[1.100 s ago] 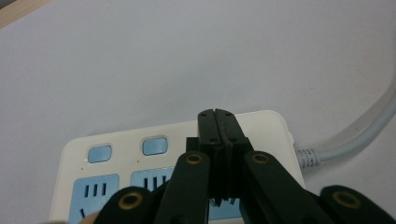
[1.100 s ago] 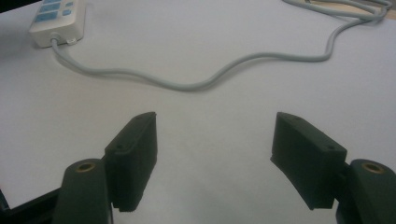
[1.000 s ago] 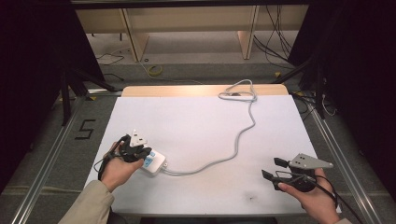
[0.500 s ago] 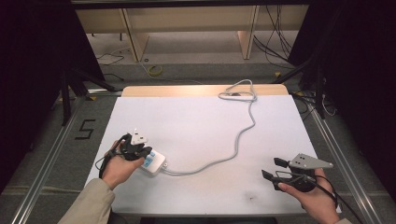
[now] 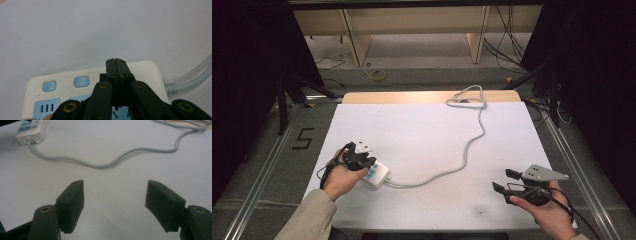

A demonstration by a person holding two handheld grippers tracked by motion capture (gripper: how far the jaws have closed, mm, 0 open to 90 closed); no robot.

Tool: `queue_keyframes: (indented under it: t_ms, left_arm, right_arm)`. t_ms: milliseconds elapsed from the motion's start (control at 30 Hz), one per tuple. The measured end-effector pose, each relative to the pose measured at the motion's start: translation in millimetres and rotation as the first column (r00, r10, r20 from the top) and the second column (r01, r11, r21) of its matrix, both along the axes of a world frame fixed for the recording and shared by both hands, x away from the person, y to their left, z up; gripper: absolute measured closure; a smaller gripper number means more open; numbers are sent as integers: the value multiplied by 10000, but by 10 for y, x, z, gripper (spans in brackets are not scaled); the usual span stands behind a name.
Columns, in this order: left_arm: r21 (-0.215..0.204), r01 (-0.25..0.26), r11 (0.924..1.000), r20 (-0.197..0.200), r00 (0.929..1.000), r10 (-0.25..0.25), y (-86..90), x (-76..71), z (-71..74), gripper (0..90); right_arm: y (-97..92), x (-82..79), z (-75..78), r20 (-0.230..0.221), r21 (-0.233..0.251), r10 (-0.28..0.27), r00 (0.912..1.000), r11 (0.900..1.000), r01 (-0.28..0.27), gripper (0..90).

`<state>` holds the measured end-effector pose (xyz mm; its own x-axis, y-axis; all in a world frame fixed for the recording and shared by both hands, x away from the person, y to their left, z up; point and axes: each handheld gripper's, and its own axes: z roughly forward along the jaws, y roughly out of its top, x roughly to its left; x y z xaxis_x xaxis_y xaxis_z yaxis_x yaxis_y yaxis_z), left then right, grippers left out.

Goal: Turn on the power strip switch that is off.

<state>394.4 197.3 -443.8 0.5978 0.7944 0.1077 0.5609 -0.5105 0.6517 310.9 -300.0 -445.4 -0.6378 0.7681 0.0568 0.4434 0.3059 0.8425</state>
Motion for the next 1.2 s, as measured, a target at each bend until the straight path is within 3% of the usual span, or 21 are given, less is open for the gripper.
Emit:
queue_keyframes:
  t_ms: [1200]
  left_arm:
    - [235,144,9996,-563,9983,-131,-38,129,-25,897]
  right_arm:
    - [1,7,-10,-102,-14,8,9999,10000,-8,316]
